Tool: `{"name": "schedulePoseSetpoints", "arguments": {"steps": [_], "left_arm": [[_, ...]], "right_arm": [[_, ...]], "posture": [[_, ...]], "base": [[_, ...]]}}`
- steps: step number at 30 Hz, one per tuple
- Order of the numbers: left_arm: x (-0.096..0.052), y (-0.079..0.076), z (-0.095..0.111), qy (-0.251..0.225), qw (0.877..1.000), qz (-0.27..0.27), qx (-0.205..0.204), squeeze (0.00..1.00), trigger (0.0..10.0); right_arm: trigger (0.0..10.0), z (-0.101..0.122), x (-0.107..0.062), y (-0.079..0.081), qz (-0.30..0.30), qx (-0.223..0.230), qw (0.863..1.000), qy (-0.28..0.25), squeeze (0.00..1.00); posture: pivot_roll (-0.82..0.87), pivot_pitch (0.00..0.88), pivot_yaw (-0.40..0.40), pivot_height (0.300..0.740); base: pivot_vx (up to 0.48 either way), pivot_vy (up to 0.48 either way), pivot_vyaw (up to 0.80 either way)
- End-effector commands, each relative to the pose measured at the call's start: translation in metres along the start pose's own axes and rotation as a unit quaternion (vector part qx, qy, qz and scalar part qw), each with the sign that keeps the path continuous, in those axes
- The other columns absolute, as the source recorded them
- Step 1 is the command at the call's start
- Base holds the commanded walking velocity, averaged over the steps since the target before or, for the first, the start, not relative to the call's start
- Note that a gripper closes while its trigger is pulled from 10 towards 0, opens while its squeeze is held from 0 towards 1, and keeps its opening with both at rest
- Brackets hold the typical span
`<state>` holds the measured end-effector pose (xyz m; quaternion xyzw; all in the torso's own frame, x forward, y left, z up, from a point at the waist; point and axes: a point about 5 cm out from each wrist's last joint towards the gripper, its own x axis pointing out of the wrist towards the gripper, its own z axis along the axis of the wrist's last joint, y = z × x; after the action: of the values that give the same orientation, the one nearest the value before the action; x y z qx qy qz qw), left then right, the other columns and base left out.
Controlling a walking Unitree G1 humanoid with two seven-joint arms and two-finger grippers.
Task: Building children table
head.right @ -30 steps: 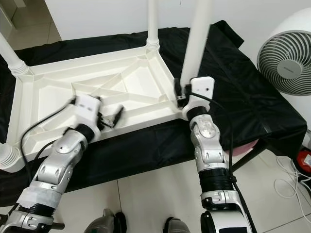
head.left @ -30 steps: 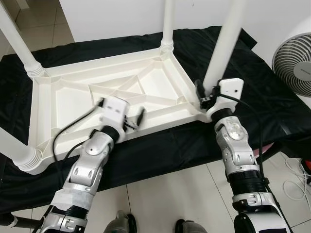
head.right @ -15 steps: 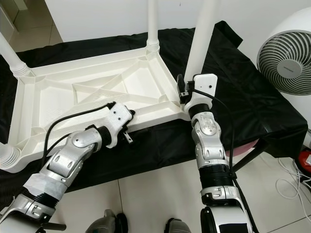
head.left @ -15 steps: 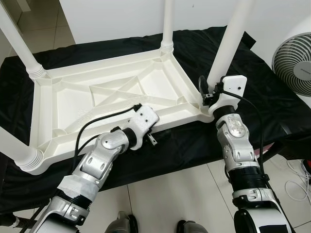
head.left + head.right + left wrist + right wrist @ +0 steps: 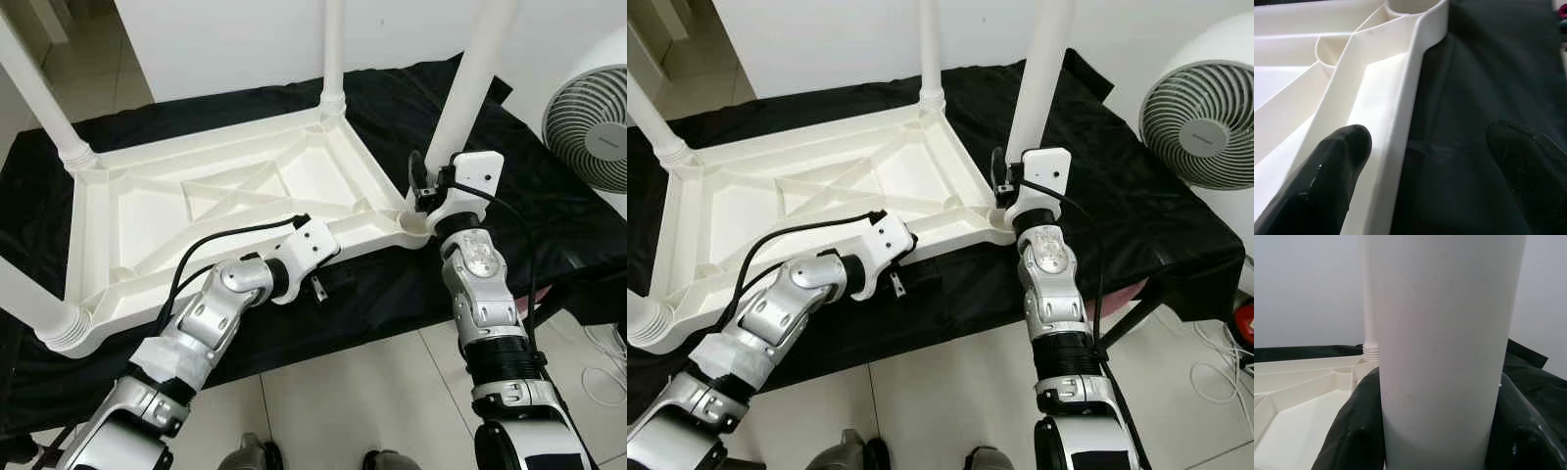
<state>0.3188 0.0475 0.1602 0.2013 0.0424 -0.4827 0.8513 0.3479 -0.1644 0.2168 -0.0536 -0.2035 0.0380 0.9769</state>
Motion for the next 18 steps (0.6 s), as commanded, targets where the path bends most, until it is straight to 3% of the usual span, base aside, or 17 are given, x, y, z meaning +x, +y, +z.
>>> {"name": "schedulePoseSetpoints", "arguments": {"steps": [1,4,10,14,15,16,17,18], "left_arm": [[0.001,0.005,-0.005,0.016,1.000,0.017,-0.017,0.00,10.0],[0.004,0.013,-0.002,0.018,0.999,0.034,-0.022,0.00,10.0],[0.008,0.009,-0.007,0.040,0.999,0.018,-0.012,0.00,10.0],[0.006,0.001,-0.012,0.055,0.998,-0.025,-0.016,0.00,10.0],[0.005,0.000,-0.014,0.062,0.997,-0.032,-0.015,0.00,4.4],[0.004,-0.001,-0.016,0.066,0.997,-0.035,-0.015,0.00,4.4],[0.004,-0.001,-0.017,0.070,0.997,-0.037,-0.017,0.00,0.0],[0.004,-0.001,-0.017,0.070,0.997,-0.037,-0.017,0.00,0.0]], "right_arm": [[10.0,0.002,0.000,-0.002,-0.006,0.000,1.000,-0.008,0.00],[10.0,0.001,-0.001,-0.003,-0.009,-0.002,1.000,-0.007,0.00],[10.0,0.002,0.000,-0.003,-0.008,-0.005,1.000,-0.007,0.00],[10.0,0.002,0.000,-0.005,-0.010,-0.008,1.000,-0.007,0.00],[10.0,0.002,0.000,-0.005,-0.011,-0.009,1.000,-0.008,0.00],[10.0,0.002,0.000,-0.005,-0.011,-0.009,1.000,-0.008,0.00],[10.0,0.002,-0.001,-0.005,-0.012,-0.009,1.000,-0.008,0.00],[10.0,0.002,-0.001,-0.005,-0.012,-0.009,1.000,-0.008,0.00]], "posture": [[-0.12,0.083,0.115,0.740],[-0.12,0.083,0.115,0.740],[-0.13,0.089,0.113,0.740],[-0.13,0.089,0.113,0.740],[-0.13,0.094,0.117,0.740],[-0.13,0.094,0.117,0.740],[-0.13,0.094,0.117,0.740],[-0.13,0.094,0.117,0.740]], "base": [[0.000,0.000,0.00],[0.000,0.000,0.00],[0.000,0.000,0.00],[0.000,0.000,0.00],[0.000,0.000,0.00],[0.000,0.000,0.00],[0.000,0.000,0.00],[0.000,0.000,0.00]]}}
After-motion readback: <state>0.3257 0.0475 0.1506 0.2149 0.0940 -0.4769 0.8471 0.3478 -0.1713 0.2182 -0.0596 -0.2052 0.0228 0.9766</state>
